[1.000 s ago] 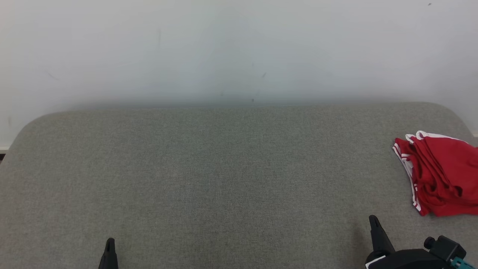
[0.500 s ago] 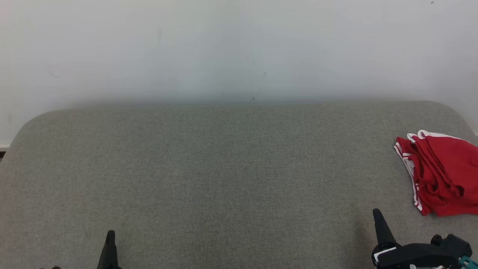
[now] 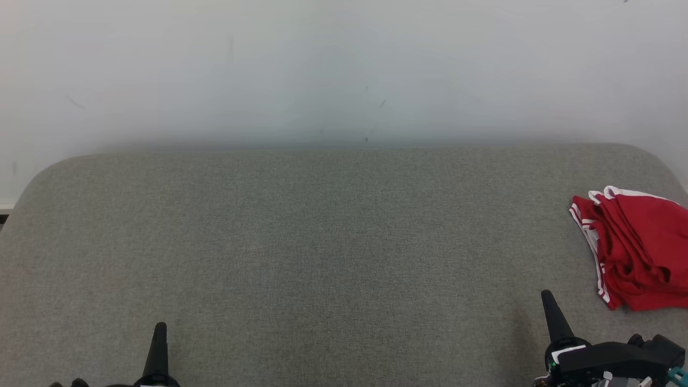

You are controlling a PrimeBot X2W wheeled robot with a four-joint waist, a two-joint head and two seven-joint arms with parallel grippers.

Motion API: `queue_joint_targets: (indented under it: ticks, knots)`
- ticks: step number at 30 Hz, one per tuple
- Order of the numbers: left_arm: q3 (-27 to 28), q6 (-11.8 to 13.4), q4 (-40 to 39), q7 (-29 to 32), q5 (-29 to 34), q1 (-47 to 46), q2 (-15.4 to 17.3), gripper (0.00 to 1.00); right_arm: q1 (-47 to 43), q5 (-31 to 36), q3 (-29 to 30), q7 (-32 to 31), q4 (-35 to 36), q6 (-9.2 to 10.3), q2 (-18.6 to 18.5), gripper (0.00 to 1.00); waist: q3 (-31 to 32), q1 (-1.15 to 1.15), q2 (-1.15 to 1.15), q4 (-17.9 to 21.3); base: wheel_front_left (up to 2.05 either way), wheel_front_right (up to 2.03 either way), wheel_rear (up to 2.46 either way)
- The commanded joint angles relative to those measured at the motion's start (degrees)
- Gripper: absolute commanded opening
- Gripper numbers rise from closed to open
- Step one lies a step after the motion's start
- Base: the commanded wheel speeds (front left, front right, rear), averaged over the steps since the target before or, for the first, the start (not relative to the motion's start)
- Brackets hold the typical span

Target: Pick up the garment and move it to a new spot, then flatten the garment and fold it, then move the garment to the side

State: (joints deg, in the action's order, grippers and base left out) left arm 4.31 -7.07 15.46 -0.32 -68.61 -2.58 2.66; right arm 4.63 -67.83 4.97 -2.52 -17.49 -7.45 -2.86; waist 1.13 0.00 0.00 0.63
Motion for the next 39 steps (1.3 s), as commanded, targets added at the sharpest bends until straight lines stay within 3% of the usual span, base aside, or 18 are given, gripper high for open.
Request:
queue_joint_targets:
  ticks: [1,39]
  knots:
    - [0.32,-0.22,-0.62,0.36,-1.61,-1.36,0.27,0.0,0.78,-1.26,0.29,-0.24,0.71,-0.04,-0.03,0.0,-0.03,0.0,0.0,-0.02,0.0,0.0,0.0]
    - [0.86,-0.56,-0.54,4.68,-18.61,-4.03,0.32,0.0,2.1,-18.8,2.39,-3.93,2.49,-0.06,-0.02,0.0,-1.0,0.0,0.0,-0.45,0.0,0.0,0.0]
